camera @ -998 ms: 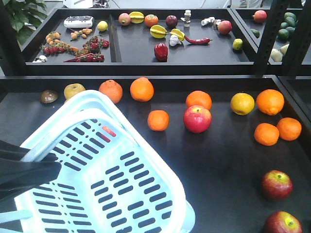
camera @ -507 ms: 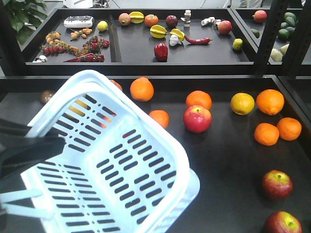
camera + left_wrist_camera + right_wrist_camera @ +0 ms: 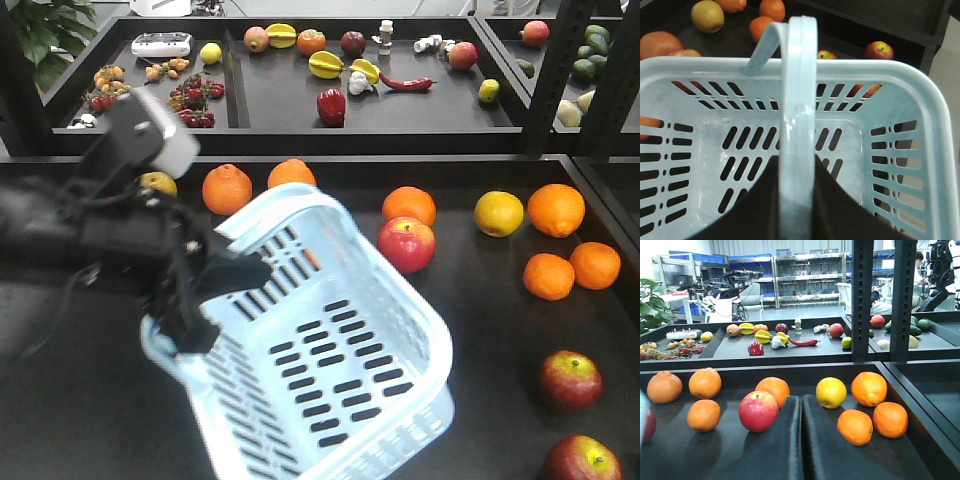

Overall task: Pick three apples into basket with both arms
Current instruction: 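Swing the basket with the left gripper out over the table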

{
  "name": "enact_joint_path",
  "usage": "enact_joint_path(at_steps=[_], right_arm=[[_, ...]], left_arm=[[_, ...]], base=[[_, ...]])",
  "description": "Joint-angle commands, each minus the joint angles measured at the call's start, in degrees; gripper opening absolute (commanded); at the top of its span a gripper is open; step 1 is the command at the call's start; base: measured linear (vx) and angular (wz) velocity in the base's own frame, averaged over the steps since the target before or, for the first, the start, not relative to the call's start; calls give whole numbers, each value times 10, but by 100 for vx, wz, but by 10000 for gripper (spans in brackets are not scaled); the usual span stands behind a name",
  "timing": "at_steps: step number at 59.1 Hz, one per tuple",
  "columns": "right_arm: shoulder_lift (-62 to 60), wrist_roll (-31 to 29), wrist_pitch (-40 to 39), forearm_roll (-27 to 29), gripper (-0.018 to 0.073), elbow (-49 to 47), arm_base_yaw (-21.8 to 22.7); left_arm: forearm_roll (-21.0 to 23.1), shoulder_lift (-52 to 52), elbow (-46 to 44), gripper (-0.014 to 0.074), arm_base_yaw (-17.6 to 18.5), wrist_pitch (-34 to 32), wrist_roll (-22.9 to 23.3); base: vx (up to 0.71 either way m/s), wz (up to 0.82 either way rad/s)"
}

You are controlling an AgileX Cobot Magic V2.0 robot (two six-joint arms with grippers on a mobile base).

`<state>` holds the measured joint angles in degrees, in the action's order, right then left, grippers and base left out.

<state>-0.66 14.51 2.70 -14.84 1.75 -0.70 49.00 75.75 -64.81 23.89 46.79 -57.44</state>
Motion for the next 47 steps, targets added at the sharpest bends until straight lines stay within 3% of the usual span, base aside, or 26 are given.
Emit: enact_joint_path(at_steps=[1,25,33,47], right_arm=[[-7,-4,-43,-6,-5,6,2],[-7,-4,-44,-6,-5,6,2],[-7,-4,-44,-6,-5,6,2],[-7,-4,-44,-6,-5,6,2]], left_arm=[[47,43,-83,-6,3,-18,-37],[10,275,-323,-6,3,113,-37],[12,320,-350,1,3,135,-37],[11,343,-355,27,15,115,-37]], base=[[0,0],[0,0],[0,0],[0,0]])
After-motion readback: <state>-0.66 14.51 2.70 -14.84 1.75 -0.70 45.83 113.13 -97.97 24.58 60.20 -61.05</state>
